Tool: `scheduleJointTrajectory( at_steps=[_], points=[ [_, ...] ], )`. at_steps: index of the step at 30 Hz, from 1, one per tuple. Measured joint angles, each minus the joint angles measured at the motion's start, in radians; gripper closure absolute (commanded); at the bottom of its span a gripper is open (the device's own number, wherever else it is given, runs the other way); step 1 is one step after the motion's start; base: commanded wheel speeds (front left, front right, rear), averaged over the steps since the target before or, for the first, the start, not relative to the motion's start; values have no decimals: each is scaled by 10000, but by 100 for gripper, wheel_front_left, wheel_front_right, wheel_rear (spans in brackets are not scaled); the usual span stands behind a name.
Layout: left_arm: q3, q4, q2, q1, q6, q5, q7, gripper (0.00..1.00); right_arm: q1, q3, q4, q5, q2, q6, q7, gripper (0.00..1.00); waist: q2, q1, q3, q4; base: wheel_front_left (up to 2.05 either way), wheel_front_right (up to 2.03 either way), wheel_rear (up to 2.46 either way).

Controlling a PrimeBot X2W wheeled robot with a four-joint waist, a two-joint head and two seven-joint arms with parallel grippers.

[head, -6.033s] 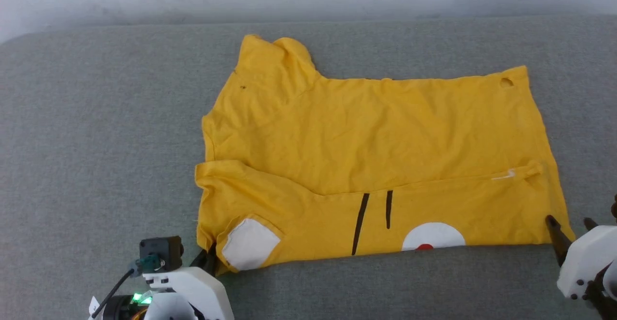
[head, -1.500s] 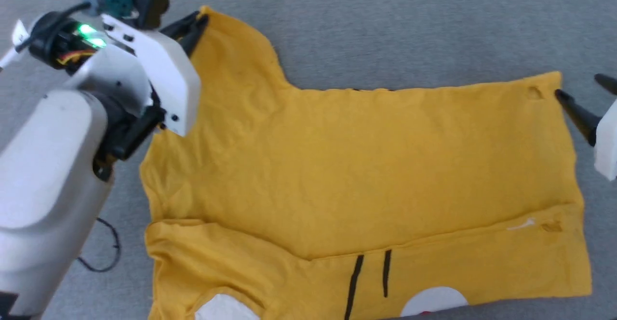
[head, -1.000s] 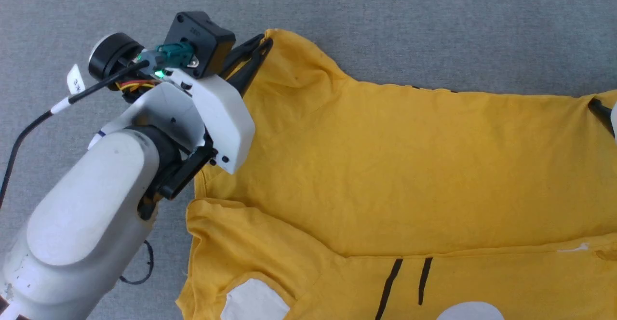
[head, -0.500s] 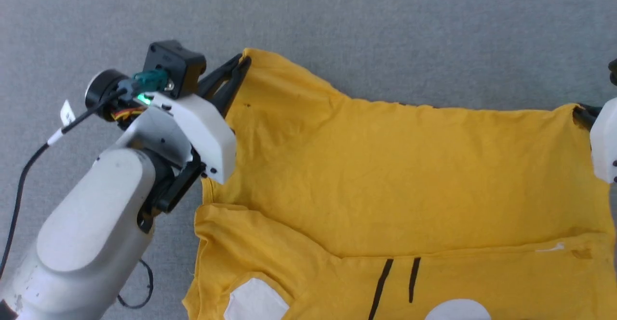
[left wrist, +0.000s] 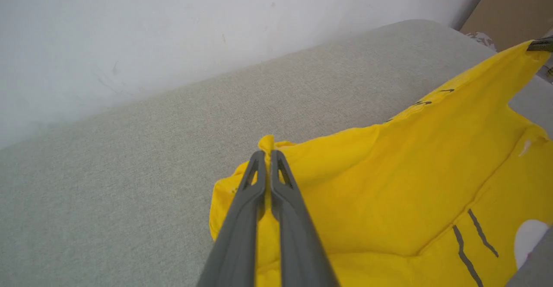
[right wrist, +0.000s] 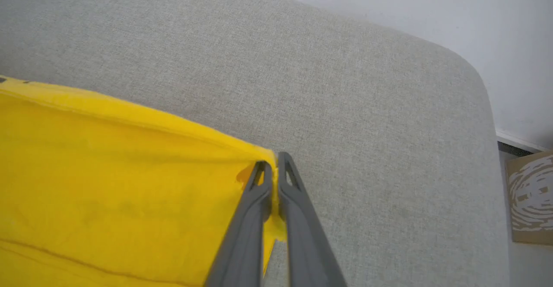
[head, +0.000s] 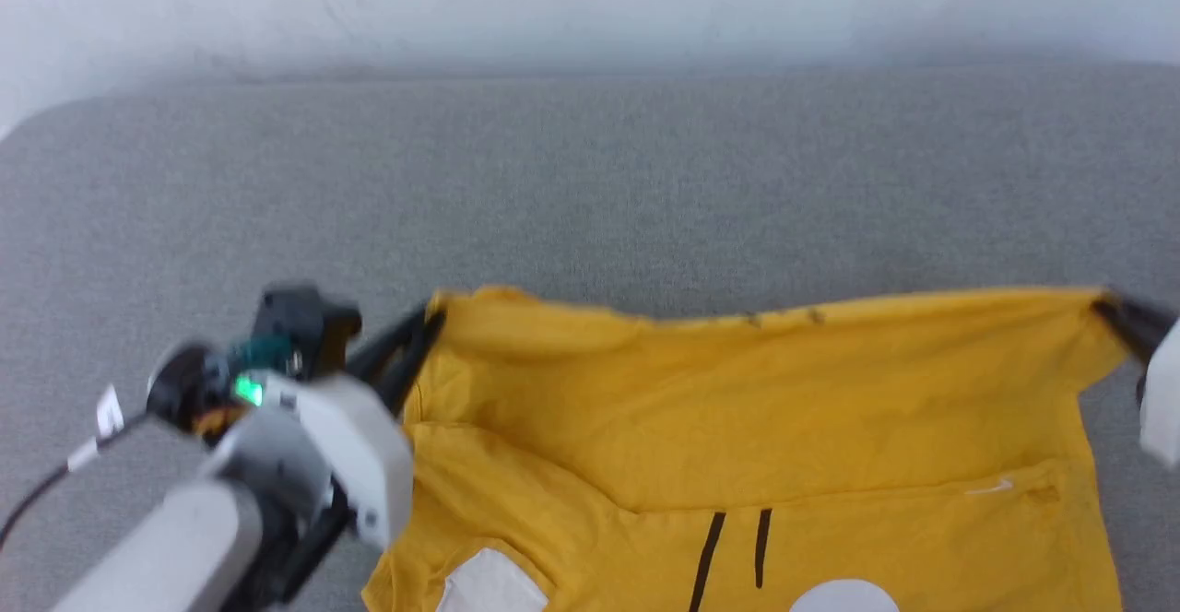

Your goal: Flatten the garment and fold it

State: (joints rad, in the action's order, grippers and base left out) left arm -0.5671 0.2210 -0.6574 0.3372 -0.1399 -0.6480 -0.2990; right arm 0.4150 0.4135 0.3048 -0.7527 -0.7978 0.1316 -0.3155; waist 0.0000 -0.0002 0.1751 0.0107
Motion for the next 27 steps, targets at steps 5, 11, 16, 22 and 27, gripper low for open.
scheduleJointTrajectory(
  at_steps=[5,11,16,22,27],
  points=[
    [-268,617,-644,-1734,-291,-316,-318,100,-1913,-508,-915,109,128,0,-378,100,0,-1,-482,5,0,0,0],
    [-686,763,-1005,-3096,-384,-640,-629,100,-3609,-943,-1622,439,247,0,-1005,100,0,0,-653,111,0,0,0],
    [-1003,199,-1078,-3396,-272,-765,-700,100,-4331,-1028,-1801,838,251,0,-1421,100,0,2,-601,178,0,0,0],
    [-1241,-715,-830,-3351,105,-755,-522,100,-4447,-1012,-1626,1214,242,0,-1519,100,0,2,-530,195,0,0,0],
    [-1540,-1555,-537,-3106,512,-520,-244,100,-4371,-825,-1243,1388,322,0,-1461,100,0,2,-501,191,0,0,0]
  ],
)
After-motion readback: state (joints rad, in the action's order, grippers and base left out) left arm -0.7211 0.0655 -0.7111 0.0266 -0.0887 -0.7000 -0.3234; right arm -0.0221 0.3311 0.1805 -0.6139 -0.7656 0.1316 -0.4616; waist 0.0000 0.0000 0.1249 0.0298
